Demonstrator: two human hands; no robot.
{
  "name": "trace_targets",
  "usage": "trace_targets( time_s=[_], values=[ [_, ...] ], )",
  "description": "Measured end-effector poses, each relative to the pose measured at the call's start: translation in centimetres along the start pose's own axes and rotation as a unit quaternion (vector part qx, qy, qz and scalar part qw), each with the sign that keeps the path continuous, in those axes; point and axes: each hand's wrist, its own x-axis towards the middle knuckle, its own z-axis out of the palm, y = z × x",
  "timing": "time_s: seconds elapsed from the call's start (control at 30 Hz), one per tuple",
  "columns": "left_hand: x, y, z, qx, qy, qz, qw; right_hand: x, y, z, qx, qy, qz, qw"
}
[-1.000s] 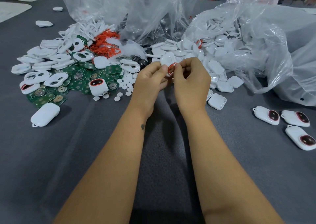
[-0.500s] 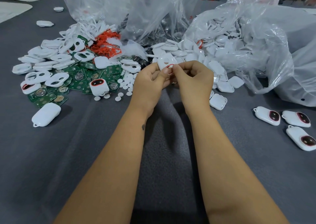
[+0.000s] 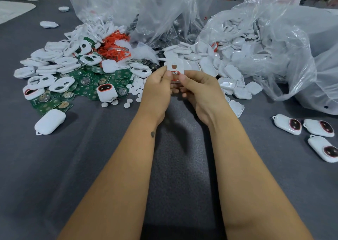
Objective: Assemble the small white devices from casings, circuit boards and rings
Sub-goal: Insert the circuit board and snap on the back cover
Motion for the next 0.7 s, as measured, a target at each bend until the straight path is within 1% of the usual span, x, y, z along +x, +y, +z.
trace_targets(
  time_s=[0.07, 0.13, 0.33, 0.53, 0.63, 0.7],
  values=[
    [-0.04, -0.01, 0.01, 0.002, -0.007, -0.007, 1.0, -0.07, 0.0, -0.16, -0.036, -0.021, -0.018, 0.999],
    [-0.07, 0.07, -0.01, 0.003, -0.01, -0.014, 1.0, -0.12, 0.08, -0.02, -0.05, -0.017, -0.03, 0.998],
    [-0.13, 0.22, 0.11, 0.001, -0.02, -0.04, 0.999, 0.37, 0.55, 0.1, -0.149, 0.052, -0.054, 0.986],
    [-0.19, 0.2, -0.25, -0.052, -0.041, -0.03, 0.997, 0.38, 0.26, -0.42, -0.116, 0.054, -0.06, 0.99],
    [-0.24, 0.25, -0.4, -0.08, -0.034, -0.03, 0.996, 0.29, 0.02, -0.45, -0.082, 0.029, -0.048, 0.995],
    [-0.28, 0.33, -0.45, -0.096, -0.025, -0.035, 0.994, 0.17, -0.11, -0.42, -0.082, 0.005, -0.046, 0.996]
  ],
)
